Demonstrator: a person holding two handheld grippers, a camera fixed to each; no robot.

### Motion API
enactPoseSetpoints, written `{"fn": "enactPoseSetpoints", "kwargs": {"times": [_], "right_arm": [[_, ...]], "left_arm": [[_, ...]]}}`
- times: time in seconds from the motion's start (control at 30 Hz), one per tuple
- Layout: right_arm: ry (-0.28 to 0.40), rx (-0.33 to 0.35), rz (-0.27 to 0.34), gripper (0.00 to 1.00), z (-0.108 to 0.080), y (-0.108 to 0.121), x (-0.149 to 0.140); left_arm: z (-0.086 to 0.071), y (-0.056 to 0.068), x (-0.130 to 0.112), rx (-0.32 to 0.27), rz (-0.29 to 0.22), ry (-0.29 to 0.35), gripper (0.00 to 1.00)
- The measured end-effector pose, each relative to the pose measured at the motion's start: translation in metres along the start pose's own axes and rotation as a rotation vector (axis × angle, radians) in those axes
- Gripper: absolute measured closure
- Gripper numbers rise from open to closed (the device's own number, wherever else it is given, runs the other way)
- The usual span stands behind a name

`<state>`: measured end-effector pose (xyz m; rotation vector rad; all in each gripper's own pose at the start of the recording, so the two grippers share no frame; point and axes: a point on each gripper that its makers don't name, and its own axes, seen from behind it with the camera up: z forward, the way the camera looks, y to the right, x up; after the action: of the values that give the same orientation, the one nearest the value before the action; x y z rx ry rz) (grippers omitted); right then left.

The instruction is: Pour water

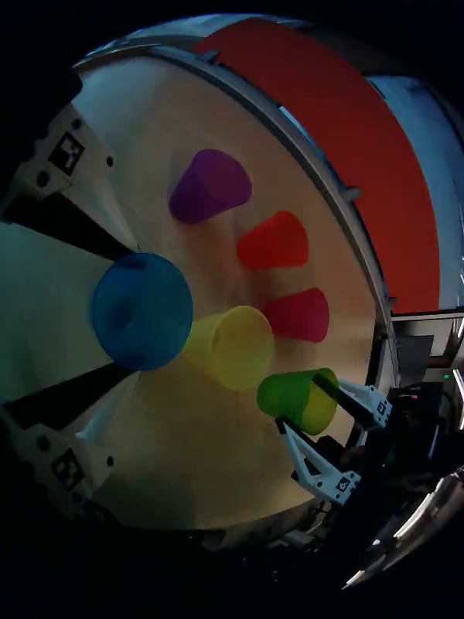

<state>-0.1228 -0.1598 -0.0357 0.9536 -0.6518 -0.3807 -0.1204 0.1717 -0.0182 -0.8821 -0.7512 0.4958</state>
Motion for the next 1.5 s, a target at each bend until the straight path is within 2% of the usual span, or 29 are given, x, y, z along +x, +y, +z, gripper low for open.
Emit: {"fn": "enactPoseSetpoints", "kwargs": {"times": [0.57,0.97,1.5], "right_arm": [[-0.030,0.011,0.016,0.11,0.016,-0.002,-0.015],[-0.037,0.011,0.030,0.11,0.020,-0.005,-0.024],[-0.044,0.007,0.047,0.10,0.021,-0.005,-0.033]], "left_arm": [[0.002,-0.003,-0.007,-0.003,-0.030,0.008,0.14],[0.001,-0.001,-0.014,-0.008,-0.045,0.004,0.14],[0.003,0.003,-0.027,-0.015,-0.062,-0.032,0.14]]}}
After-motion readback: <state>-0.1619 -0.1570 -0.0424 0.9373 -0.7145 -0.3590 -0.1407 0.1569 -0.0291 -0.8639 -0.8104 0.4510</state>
